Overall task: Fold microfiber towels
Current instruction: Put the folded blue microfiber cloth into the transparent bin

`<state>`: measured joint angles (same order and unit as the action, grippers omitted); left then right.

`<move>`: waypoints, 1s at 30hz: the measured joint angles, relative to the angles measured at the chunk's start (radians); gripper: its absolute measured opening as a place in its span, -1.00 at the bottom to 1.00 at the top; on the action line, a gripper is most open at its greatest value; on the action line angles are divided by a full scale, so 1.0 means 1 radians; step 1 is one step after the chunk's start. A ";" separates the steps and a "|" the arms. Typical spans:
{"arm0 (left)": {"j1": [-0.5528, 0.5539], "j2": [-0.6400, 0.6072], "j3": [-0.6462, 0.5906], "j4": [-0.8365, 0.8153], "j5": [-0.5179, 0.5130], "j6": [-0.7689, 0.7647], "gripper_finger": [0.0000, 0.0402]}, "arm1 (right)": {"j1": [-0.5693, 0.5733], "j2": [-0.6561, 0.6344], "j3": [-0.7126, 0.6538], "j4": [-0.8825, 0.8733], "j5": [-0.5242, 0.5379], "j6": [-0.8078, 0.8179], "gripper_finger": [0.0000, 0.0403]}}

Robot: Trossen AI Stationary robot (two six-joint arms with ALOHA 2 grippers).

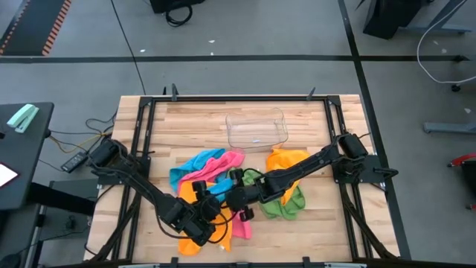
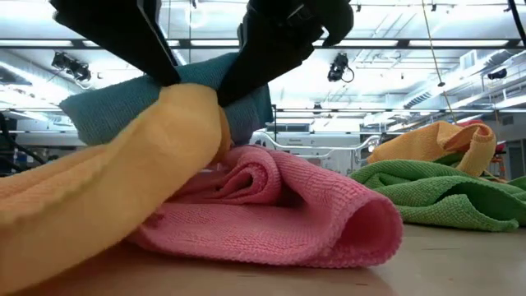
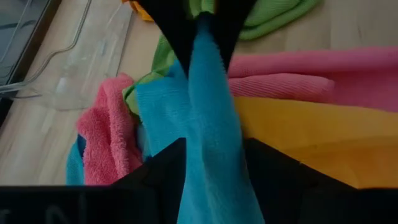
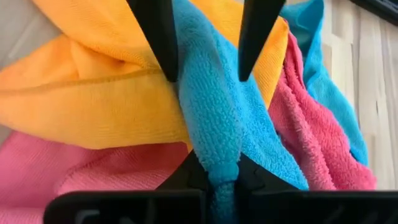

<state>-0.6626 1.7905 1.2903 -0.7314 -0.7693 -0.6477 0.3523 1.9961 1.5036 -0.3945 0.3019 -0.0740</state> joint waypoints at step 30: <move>-0.002 0.079 -0.006 -0.037 0.016 0.050 -0.13 | -0.029 -0.005 0.001 0.009 -0.072 0.159 -0.87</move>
<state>-0.6643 1.8690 1.2842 -0.7689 -0.7530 -0.5980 0.3229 1.9915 1.5043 -0.3858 0.2298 0.0845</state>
